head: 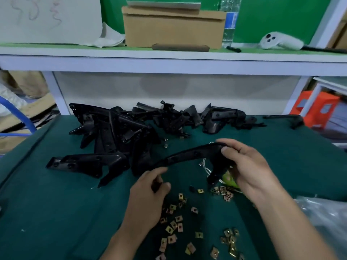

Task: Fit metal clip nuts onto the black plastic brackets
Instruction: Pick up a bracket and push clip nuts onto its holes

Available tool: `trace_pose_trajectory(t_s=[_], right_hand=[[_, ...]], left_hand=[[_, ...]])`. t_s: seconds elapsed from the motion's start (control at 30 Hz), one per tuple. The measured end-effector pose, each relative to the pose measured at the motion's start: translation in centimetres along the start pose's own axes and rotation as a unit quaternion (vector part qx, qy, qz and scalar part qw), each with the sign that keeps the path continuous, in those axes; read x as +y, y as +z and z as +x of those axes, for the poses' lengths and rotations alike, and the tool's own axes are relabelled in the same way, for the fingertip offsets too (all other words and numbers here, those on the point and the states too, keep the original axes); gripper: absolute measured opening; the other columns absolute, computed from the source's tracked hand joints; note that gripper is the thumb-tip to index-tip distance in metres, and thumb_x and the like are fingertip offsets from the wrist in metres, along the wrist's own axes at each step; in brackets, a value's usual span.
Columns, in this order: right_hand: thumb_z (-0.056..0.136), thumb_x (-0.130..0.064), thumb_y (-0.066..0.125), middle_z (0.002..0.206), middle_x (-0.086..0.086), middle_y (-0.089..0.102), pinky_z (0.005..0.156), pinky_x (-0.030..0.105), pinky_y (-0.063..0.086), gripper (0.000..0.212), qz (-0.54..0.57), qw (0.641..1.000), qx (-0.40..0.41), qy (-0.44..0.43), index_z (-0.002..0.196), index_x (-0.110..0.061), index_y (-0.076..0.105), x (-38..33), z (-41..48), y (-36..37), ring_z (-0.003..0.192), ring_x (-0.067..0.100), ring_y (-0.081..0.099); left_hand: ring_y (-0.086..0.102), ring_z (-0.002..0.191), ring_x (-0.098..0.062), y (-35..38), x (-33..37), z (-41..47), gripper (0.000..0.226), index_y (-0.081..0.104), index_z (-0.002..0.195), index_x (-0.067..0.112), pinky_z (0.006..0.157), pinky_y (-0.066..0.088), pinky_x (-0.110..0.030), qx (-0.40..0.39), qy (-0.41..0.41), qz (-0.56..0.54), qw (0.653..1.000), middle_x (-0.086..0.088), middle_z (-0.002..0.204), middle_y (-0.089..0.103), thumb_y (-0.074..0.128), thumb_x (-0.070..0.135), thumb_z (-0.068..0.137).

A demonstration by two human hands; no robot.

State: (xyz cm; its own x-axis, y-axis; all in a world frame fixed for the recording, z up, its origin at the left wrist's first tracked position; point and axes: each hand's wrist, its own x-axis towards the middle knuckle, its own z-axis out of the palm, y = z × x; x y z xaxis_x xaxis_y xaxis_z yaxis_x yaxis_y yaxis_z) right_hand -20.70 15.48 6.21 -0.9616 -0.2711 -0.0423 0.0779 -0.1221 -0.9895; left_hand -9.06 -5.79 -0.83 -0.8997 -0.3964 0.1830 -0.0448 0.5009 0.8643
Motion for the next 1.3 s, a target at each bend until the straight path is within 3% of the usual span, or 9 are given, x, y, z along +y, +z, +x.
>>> trace_pose_trajectory(t_s=[0.2,0.37,0.5,0.67,0.73,0.9,1.0,1.17,1.3], right_hand=[[0.097,-0.003,0.055,0.082,0.011,0.072,0.049,0.027,0.054,0.022,0.142,0.987,0.021,0.072,0.094,-0.014,0.073,3.2,-2.6,-1.7,0.06,0.021,0.066],[0.088,-0.008,0.061,0.077,0.01,0.06,0.043,0.025,0.037,0.015,0.16,0.98,-0.017,0.118,0.09,-0.014,0.075,4.4,-3.0,-2.5,0.051,0.019,0.046],[0.085,-0.013,0.065,0.083,0.012,0.064,0.04,0.025,0.038,0.014,0.143,0.98,-0.038,0.135,0.087,-0.011,0.078,5.1,-3.0,-1.9,0.053,0.018,0.053],[0.092,-0.052,0.056,0.103,0.012,0.074,0.053,0.027,0.054,0.05,0.21,0.956,-0.07,0.193,0.104,-0.009,0.079,5.1,-2.9,-1.2,0.075,0.018,0.071],[0.097,-0.059,0.044,0.102,0.008,0.076,0.06,0.028,0.057,0.059,0.261,0.942,-0.071,0.198,0.089,-0.015,0.083,5.0,-3.0,-0.9,0.079,0.019,0.073],[0.088,-0.006,0.053,0.106,0.015,0.075,0.062,0.028,0.06,0.027,0.324,0.918,-0.063,0.218,0.096,-0.002,0.078,5.7,-3.6,0.3,0.084,0.026,0.076],[0.07,0.01,0.052,0.112,0.015,0.074,0.065,0.027,0.06,0.043,0.294,0.925,-0.118,0.21,0.1,-0.004,0.079,6.3,-4.1,1.3,0.092,0.025,0.075],[0.068,-0.011,0.07,0.111,0.019,0.073,0.07,0.033,0.061,0.024,0.306,0.924,-0.099,0.207,0.089,-0.002,0.08,6.5,-4.8,3.4,0.085,0.024,0.074],[0.078,-0.033,0.07,0.115,0.018,0.072,0.082,0.046,0.06,0.038,0.279,0.931,-0.09,0.218,0.102,-0.005,0.079,6.5,-5.0,3.8,0.094,0.03,0.072]], left_hand=[[0.067,0.079,0.001,0.2,0.4,-0.2,0.04,0.069,0.111,0.049,0.066,0.049,-0.016,0.02,-0.048,-0.11,0.993,0.024,0.087,0.066,0.07,0.013,0.094],[0.072,0.078,-0.007,0.3,0.9,-0.7,0.018,0.078,0.089,0.039,0.066,0.051,-0.014,0.014,-0.068,-0.181,0.981,0.008,0.08,0.076,0.074,0.021,0.091],[0.074,0.08,-0.011,0.2,1.1,-0.8,0.019,0.079,0.088,0.036,0.069,0.053,-0.016,0.001,-0.069,-0.203,0.977,0.003,0.082,0.078,0.078,0.017,0.085],[0.072,0.086,-0.003,0.5,0.9,-0.7,0.035,0.079,0.094,0.037,0.072,0.051,-0.008,0.011,-0.07,-0.195,0.978,0.009,0.088,0.077,0.077,0.003,0.085],[0.07,0.084,-0.001,0.6,0.8,-0.7,0.037,0.079,0.095,0.037,0.072,0.048,-0.005,0.012,-0.068,-0.192,0.979,0.01,0.086,0.076,0.072,0.002,0.09],[0.065,0.075,0.003,1.2,1.2,-0.9,0.04,0.077,0.087,0.043,0.069,0.047,-0.008,0.007,-0.058,-0.148,0.987,0.017,0.077,0.072,0.064,0.005,0.095],[0.069,0.079,-0.003,1.6,1.4,-1.1,0.037,0.078,0.085,0.036,0.075,0.054,-0.025,0.001,-0.052,-0.12,0.991,0.014,0.079,0.074,0.06,0.005,0.097],[0.07,0.081,0.003,1.9,2.2,-1.6,0.034,0.08,0.086,0.032,0.068,0.05,-0.008,0.029,-0.029,-0.103,0.994,0.017,0.083,0.076,0.061,0.006,0.096],[0.067,0.082,0.011,1.6,2.3,-1.6,0.032,0.08,0.089,0.035,0.068,0.048,-0.005,0.048,-0.026,-0.06,0.997,0.027,0.082,0.074,0.062,0.01,0.097]])
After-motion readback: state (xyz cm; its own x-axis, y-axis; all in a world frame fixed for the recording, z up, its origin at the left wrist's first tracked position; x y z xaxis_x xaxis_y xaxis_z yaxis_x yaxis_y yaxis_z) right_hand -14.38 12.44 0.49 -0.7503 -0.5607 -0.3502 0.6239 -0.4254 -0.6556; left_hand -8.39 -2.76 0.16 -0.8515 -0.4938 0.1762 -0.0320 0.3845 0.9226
